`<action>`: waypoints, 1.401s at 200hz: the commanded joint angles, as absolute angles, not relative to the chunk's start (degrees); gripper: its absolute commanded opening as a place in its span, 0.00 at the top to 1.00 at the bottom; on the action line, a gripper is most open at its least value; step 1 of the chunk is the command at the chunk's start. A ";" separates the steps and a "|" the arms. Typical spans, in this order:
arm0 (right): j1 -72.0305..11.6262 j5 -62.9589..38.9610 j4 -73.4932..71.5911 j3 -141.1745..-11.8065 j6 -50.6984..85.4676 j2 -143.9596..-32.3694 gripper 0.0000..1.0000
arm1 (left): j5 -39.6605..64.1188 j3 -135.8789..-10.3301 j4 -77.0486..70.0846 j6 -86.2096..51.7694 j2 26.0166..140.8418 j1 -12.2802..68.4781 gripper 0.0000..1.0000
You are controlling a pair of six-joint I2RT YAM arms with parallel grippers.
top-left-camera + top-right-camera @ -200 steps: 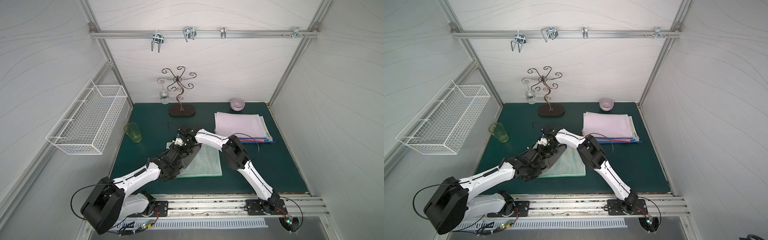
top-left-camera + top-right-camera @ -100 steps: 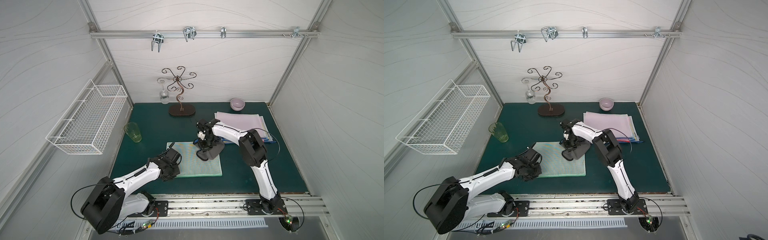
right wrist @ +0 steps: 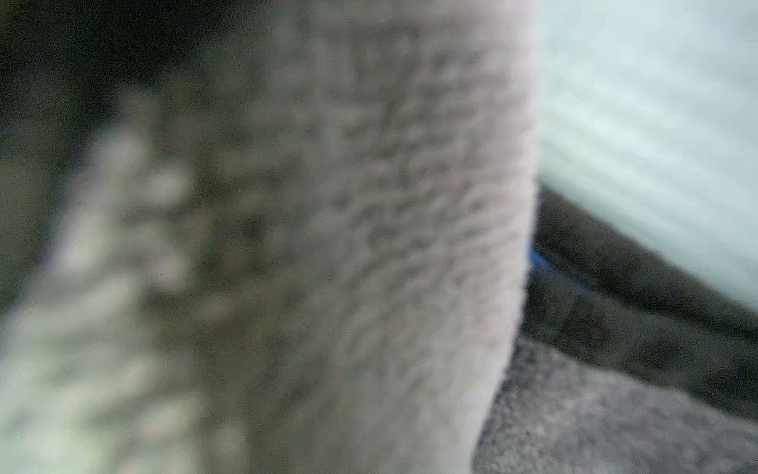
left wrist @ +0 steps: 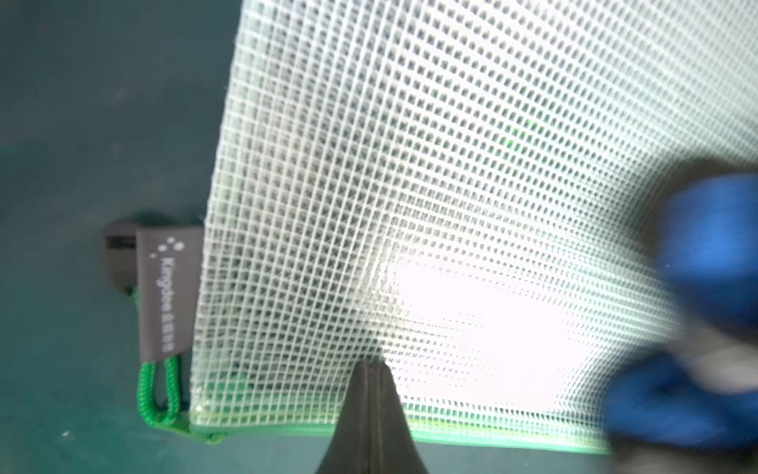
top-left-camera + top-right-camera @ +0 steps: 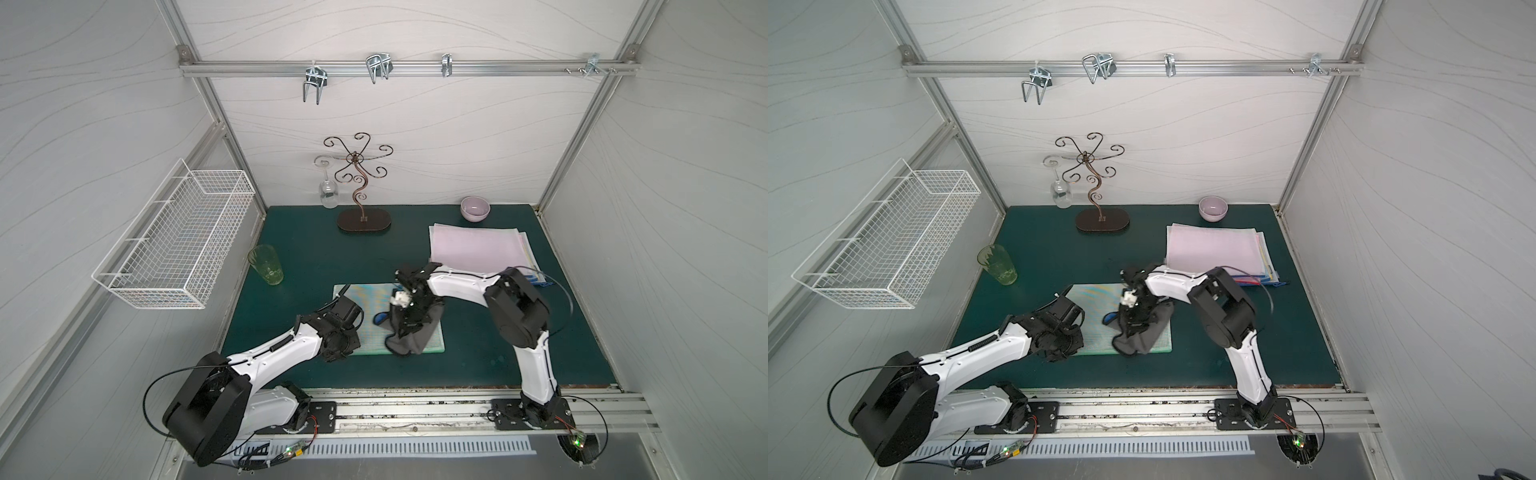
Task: Wipe the document bag
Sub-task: Wipe the dirt from the document bag.
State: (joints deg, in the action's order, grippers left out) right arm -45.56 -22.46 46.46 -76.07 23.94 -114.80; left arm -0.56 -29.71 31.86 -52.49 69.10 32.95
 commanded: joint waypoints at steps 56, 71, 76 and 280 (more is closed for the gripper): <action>-48.57 -12.47 51.56 -85.24 22.58 -114.85 1.00 | -0.95 -29.55 29.86 -50.74 69.74 32.94 1.00; -50.88 -21.25 51.50 -95.75 22.13 -121.06 1.00 | -1.14 -29.53 30.60 -50.61 68.84 32.96 1.00; -51.61 -24.15 51.96 -99.63 21.66 -123.58 1.00 | -1.30 -29.49 30.76 -50.54 68.53 32.82 1.00; -44.52 -4.66 48.52 -90.63 22.26 -124.19 1.00 | -1.06 -28.24 30.83 -50.63 66.93 32.58 1.00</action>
